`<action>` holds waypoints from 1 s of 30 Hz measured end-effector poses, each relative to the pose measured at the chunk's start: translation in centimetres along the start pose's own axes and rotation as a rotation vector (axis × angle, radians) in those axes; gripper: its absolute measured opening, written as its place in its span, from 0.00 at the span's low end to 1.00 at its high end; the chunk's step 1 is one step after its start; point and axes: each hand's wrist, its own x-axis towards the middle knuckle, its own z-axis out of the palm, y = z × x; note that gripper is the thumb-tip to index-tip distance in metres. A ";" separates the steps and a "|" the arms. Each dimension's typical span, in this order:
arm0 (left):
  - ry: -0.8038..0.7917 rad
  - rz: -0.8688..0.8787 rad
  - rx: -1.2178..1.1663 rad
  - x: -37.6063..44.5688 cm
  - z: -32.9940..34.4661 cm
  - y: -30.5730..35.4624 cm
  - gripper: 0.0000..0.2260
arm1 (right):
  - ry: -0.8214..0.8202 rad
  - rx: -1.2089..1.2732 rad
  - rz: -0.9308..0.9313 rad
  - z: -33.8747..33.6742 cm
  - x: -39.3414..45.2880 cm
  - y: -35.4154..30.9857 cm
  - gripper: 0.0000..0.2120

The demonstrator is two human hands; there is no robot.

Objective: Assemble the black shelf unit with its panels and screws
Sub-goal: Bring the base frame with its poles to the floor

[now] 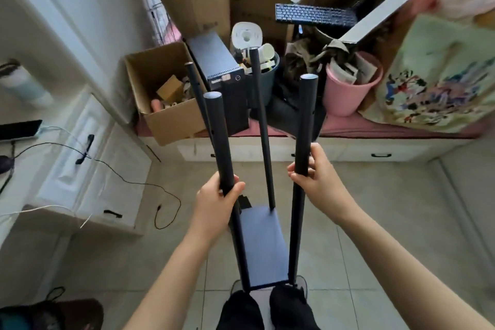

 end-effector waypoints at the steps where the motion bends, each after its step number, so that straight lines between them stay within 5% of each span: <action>1: -0.025 -0.023 0.032 0.5 0.9 0.0 0.03 | 0.014 -0.019 0.015 -0.7 0.2 0.8 0.17; 5: -0.075 -0.035 0.216 2.3 5.3 0.5 0.05 | 0.042 -0.080 0.035 -4.5 1.1 3.6 0.24; 18: -0.023 -0.226 0.299 6.1 26.3 2.6 0.08 | -0.029 -0.077 0.197 -21.1 8.3 16.3 0.15; 30: -0.029 -0.288 0.282 13.1 37.8 -2.8 0.12 | -0.031 -0.051 0.332 -24.9 16.9 27.5 0.19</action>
